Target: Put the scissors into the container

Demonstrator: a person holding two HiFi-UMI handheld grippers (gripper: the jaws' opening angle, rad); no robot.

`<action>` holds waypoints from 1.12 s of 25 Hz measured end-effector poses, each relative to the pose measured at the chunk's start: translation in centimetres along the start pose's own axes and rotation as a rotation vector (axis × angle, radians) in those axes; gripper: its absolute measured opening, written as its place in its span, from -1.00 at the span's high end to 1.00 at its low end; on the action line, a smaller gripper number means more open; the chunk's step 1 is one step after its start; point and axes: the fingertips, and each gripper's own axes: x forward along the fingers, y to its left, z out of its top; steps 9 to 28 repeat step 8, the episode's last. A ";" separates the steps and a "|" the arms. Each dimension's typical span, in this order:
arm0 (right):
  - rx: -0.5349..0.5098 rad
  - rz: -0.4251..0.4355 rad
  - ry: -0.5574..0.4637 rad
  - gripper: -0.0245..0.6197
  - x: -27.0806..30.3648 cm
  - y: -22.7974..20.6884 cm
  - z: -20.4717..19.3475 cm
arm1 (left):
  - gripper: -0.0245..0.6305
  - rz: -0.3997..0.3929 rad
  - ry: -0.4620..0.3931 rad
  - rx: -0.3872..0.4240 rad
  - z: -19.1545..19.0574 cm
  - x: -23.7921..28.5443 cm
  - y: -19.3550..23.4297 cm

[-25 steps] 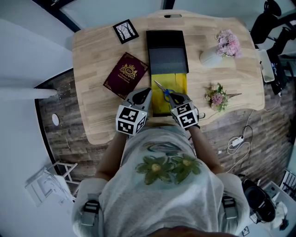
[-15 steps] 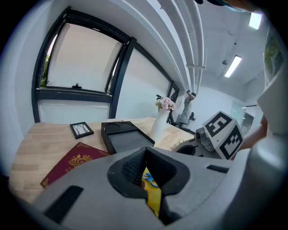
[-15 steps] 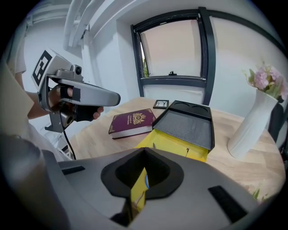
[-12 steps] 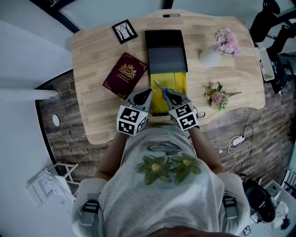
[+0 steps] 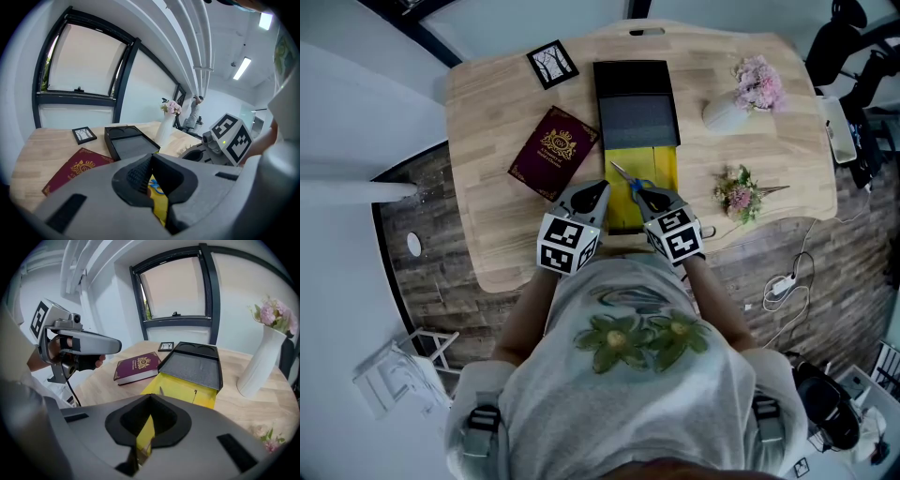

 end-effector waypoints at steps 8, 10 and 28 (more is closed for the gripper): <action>0.007 -0.005 0.016 0.91 -0.1 0.0 -0.3 | 0.91 -0.002 0.002 -0.004 -0.2 -0.1 -0.2; 0.007 -0.005 0.016 0.91 -0.1 0.0 -0.3 | 0.91 -0.002 0.002 -0.004 -0.2 -0.1 -0.2; 0.007 -0.005 0.016 0.91 -0.1 0.0 -0.3 | 0.91 -0.002 0.002 -0.004 -0.2 -0.1 -0.2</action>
